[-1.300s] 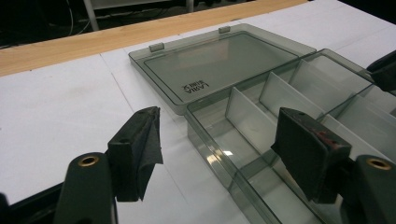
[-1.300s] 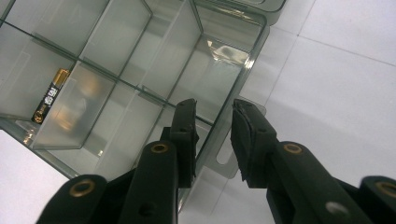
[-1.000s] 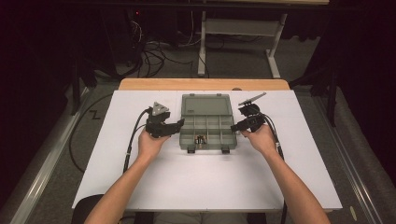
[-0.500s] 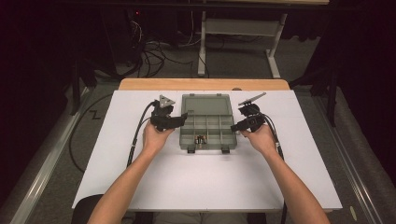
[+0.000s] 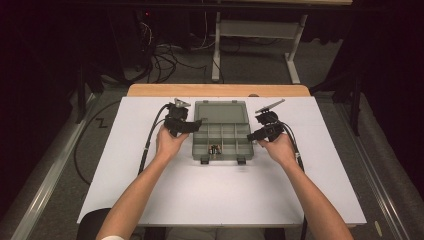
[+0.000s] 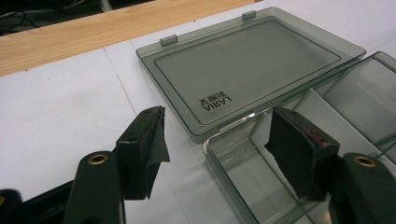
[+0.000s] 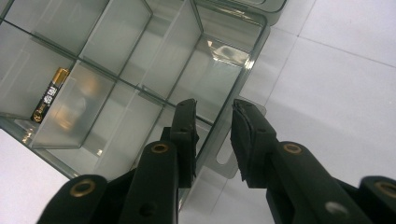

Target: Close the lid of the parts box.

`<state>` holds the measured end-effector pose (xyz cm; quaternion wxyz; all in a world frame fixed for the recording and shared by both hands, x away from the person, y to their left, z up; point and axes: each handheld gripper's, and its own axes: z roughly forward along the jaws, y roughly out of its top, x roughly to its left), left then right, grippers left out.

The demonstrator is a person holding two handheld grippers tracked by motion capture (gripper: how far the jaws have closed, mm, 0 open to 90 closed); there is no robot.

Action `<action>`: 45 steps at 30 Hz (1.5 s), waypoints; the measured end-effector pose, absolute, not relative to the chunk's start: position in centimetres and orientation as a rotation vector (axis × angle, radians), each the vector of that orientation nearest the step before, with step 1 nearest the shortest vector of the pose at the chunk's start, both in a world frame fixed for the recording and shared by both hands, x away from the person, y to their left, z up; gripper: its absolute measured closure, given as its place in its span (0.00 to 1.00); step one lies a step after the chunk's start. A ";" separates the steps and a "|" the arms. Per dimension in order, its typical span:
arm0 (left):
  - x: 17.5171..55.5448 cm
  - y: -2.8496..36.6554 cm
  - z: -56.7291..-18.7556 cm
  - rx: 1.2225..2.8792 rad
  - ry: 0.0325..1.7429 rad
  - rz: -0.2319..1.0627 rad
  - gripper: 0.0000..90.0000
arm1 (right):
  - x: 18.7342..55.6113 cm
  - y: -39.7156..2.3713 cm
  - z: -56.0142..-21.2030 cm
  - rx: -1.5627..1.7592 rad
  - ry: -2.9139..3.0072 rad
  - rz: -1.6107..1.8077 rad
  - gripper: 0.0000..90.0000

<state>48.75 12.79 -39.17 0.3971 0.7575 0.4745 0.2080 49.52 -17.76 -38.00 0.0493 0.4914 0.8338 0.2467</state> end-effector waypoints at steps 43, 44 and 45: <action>53.1 12.3 -38.0 2.091 1.390 0.356 0.48 | 49.5 -17.7 -37.9 1.495 2.542 0.735 0.81; 53.2 12.2 -38.0 2.096 1.392 0.355 0.48 | 49.5 -17.6 -37.9 1.500 2.541 0.736 0.81; 53.3 12.1 -38.1 2.108 1.395 0.350 0.48 | 49.5 -17.6 -37.9 1.496 2.542 0.737 0.81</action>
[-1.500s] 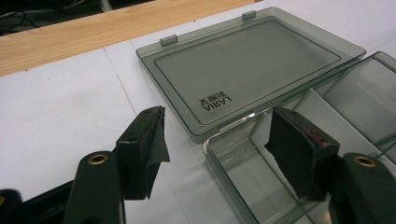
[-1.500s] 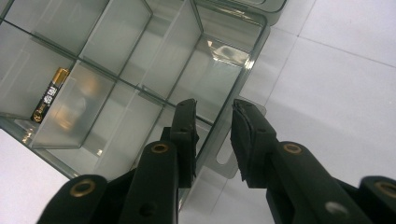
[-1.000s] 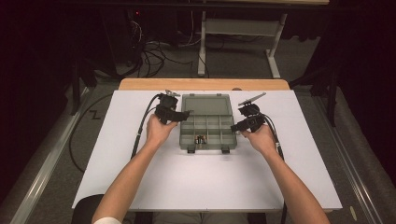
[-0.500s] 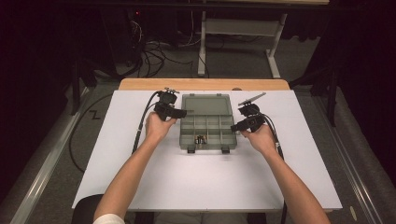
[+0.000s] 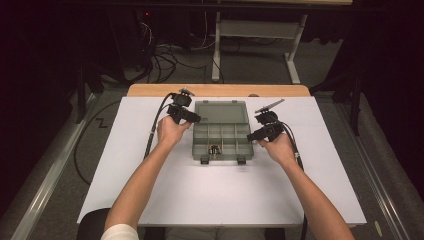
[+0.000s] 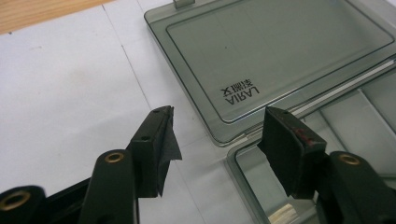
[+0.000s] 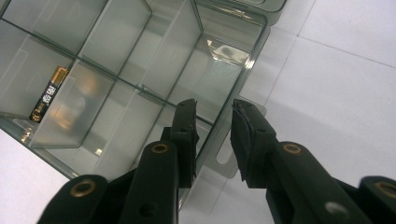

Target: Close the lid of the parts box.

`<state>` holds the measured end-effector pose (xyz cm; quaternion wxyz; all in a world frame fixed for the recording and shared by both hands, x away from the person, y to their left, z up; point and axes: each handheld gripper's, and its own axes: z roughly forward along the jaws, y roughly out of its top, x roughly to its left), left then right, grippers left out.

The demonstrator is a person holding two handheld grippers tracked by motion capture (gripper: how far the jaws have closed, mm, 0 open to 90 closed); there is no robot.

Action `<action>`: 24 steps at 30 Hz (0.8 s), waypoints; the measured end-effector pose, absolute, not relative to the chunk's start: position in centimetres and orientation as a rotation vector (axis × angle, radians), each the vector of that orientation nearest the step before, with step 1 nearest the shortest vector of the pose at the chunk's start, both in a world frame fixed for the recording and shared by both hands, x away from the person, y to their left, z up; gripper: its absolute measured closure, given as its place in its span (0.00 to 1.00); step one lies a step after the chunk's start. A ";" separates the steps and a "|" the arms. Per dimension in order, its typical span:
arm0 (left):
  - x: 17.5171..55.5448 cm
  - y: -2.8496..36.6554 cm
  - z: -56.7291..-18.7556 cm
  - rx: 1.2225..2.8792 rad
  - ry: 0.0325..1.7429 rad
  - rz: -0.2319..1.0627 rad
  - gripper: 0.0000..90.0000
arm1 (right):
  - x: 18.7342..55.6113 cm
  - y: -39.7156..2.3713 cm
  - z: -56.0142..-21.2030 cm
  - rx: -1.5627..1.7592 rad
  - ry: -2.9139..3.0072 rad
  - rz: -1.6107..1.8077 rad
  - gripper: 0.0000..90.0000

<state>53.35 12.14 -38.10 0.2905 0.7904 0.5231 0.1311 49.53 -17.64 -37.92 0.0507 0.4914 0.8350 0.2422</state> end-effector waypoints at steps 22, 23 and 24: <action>56.0 12.5 -39.8 2.049 1.468 0.181 0.46 | 49.6 -17.6 -37.9 1.492 2.547 0.728 0.81; 56.1 12.4 -39.8 2.049 1.472 0.173 0.46 | 49.6 -17.6 -37.9 1.491 2.546 0.727 0.81; 56.2 12.4 -39.8 2.049 1.471 0.164 0.46 | 49.6 -17.6 -37.9 1.492 2.546 0.725 0.81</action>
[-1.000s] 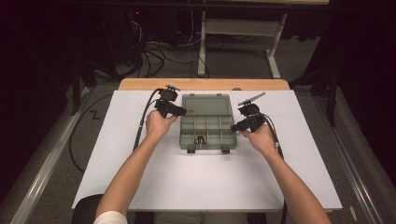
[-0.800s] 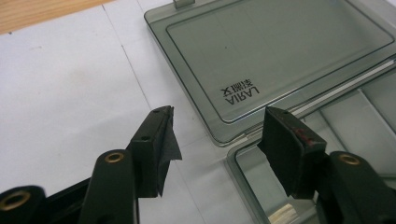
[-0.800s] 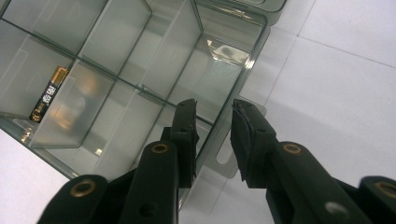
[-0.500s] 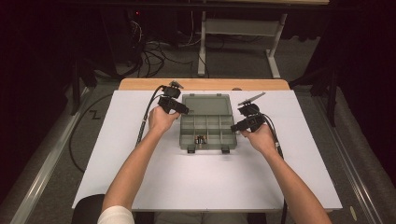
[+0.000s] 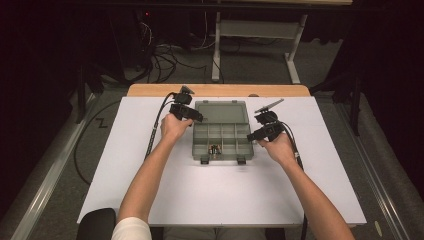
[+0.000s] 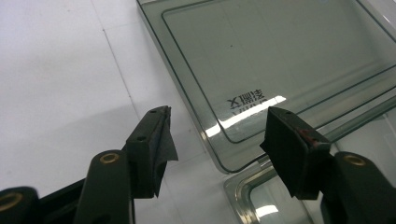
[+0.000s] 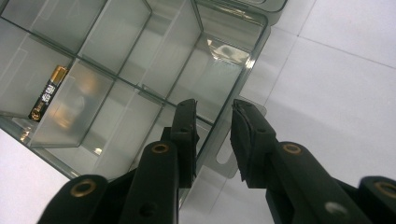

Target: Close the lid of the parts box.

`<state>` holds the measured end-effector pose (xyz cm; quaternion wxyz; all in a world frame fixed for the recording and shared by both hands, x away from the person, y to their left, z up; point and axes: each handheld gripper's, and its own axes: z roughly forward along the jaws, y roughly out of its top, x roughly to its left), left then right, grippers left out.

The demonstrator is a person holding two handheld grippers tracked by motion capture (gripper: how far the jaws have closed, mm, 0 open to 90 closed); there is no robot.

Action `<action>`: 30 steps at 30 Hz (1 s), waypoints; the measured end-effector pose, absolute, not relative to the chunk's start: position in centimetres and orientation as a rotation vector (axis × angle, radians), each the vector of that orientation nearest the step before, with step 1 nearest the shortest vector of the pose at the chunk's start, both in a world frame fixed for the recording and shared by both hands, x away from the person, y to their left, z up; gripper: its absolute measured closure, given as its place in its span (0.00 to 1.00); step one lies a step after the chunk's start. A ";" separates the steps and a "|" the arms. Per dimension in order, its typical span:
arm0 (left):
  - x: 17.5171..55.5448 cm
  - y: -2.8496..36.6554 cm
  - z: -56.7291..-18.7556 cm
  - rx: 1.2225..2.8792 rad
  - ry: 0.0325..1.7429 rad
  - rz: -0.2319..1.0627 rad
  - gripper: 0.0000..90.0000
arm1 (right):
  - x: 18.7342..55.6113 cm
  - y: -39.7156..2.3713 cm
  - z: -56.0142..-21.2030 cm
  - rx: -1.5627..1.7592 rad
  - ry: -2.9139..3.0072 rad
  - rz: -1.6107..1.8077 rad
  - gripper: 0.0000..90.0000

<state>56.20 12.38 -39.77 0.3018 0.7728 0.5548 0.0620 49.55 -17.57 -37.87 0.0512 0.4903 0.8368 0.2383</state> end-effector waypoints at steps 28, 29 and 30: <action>58.1 12.4 -41.5 1.974 1.518 -0.048 0.43 | 49.5 -17.4 -37.8 1.496 2.546 0.710 0.82; 58.2 12.3 -41.6 1.973 1.518 -0.061 0.42 | 49.5 -17.4 -37.8 1.496 2.546 0.709 0.82; 58.2 12.3 -41.7 1.972 1.516 -0.065 0.41 | 49.6 -17.4 -37.8 1.496 2.548 0.709 0.82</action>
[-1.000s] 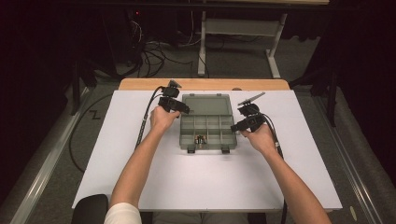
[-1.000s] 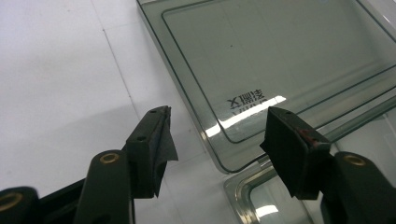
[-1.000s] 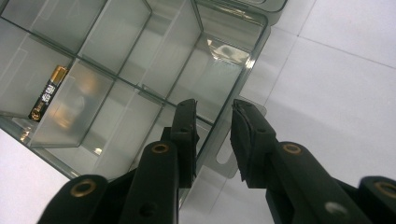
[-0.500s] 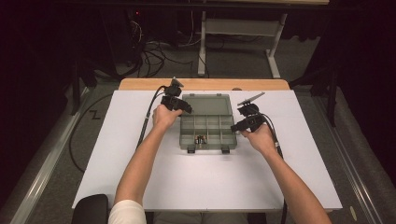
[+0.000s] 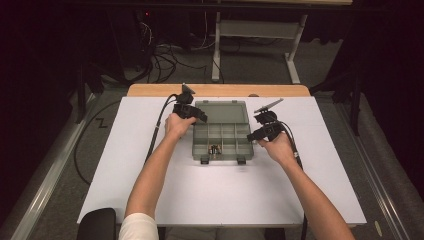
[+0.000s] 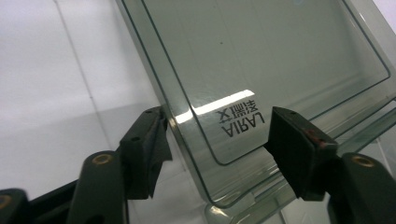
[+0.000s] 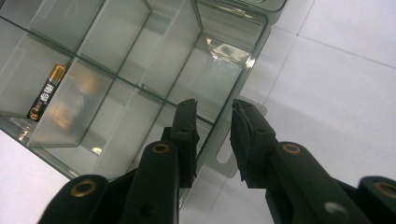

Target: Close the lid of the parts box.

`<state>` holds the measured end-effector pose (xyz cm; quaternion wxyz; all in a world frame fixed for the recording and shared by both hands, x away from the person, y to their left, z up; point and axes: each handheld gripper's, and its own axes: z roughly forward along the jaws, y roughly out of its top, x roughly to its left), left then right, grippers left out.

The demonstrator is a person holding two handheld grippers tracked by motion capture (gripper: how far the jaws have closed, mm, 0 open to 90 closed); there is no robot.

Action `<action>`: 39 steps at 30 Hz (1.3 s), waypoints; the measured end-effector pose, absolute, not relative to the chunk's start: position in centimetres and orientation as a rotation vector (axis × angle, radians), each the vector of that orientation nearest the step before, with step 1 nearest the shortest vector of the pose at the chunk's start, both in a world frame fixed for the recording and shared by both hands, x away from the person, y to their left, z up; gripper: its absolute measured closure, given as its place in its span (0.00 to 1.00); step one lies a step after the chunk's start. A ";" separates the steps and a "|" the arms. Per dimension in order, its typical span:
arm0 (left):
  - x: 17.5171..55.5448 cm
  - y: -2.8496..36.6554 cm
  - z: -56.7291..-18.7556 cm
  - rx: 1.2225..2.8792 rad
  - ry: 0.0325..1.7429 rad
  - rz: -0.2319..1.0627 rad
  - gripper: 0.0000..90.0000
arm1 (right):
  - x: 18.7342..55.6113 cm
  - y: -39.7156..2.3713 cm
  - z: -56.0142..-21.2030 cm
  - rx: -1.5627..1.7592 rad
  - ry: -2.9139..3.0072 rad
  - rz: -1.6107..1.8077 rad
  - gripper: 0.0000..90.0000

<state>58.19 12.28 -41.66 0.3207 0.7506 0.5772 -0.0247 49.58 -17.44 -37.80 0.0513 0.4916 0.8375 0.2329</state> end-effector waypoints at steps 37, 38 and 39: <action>56.4 12.7 -38.3 1.968 1.388 0.083 0.51 | 49.7 -17.3 -37.7 1.508 2.558 0.674 0.82; 56.3 12.7 -38.2 1.973 1.381 0.088 0.51 | 49.7 -17.3 -37.7 1.509 2.557 0.675 0.82; 56.2 12.7 -38.1 1.977 1.378 0.093 0.52 | 49.7 -17.3 -37.7 1.508 2.554 0.680 0.82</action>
